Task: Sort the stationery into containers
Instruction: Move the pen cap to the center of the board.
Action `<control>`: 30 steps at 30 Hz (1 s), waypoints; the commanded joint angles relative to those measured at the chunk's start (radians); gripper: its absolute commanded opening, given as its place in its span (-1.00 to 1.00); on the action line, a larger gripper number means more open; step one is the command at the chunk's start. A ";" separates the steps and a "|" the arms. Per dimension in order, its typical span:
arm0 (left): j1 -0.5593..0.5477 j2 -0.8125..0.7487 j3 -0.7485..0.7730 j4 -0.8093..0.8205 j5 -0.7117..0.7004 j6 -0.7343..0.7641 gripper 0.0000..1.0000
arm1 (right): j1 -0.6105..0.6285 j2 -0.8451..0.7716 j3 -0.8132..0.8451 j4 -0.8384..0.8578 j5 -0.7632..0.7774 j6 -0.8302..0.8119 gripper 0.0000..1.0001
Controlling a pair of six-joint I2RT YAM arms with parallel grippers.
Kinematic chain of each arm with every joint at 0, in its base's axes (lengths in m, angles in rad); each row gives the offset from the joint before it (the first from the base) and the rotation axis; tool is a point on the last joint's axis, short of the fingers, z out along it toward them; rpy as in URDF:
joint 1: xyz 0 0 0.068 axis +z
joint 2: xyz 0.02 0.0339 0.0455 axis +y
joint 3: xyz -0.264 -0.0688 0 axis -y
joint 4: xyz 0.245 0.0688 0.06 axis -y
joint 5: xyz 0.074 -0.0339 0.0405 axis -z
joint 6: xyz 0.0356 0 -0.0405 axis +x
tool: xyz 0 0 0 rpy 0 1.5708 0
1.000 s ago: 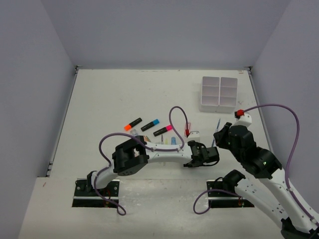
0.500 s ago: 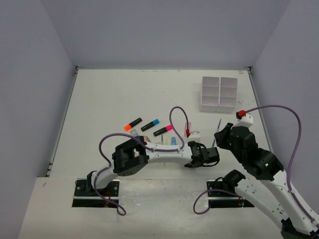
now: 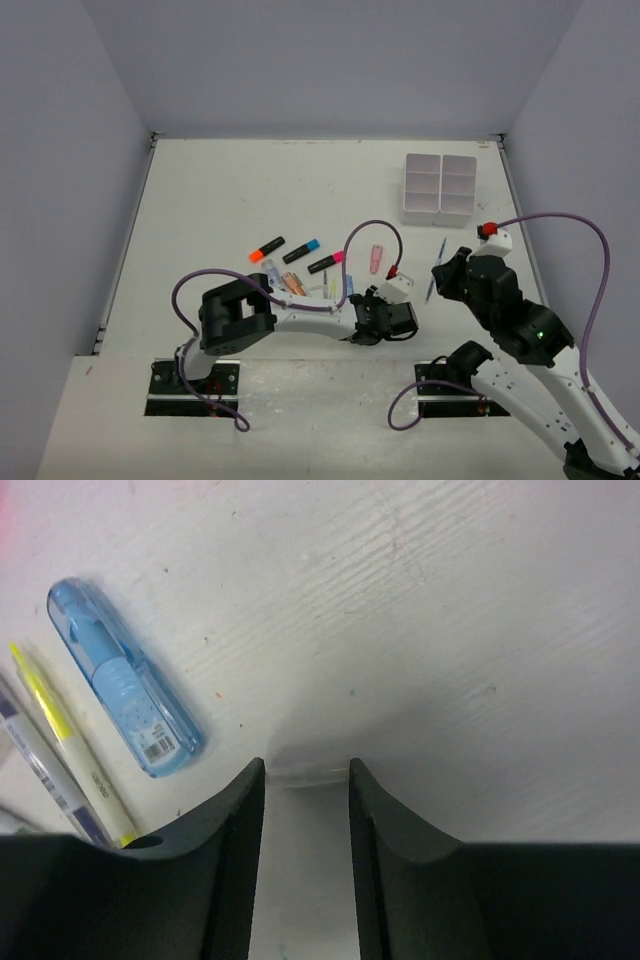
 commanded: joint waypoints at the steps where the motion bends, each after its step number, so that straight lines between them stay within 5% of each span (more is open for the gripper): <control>1: 0.004 -0.043 -0.124 0.092 0.092 0.294 -1.00 | -0.003 0.001 0.041 -0.004 0.002 -0.017 -1.00; 7: 0.005 -0.184 -0.247 0.229 0.249 0.434 -1.00 | -0.002 0.006 0.044 0.012 -0.057 -0.069 -1.00; 15: 0.044 -0.137 -0.273 0.249 0.529 0.520 -0.96 | -0.001 0.024 0.035 0.046 -0.126 -0.091 -1.00; 21: 0.055 -0.100 -0.258 0.208 0.529 0.532 -0.68 | -0.003 0.018 0.045 0.048 -0.121 -0.092 -1.00; 30: 0.070 -0.114 -0.228 0.172 0.435 0.491 0.04 | -0.003 0.004 0.041 0.044 -0.108 -0.085 -1.00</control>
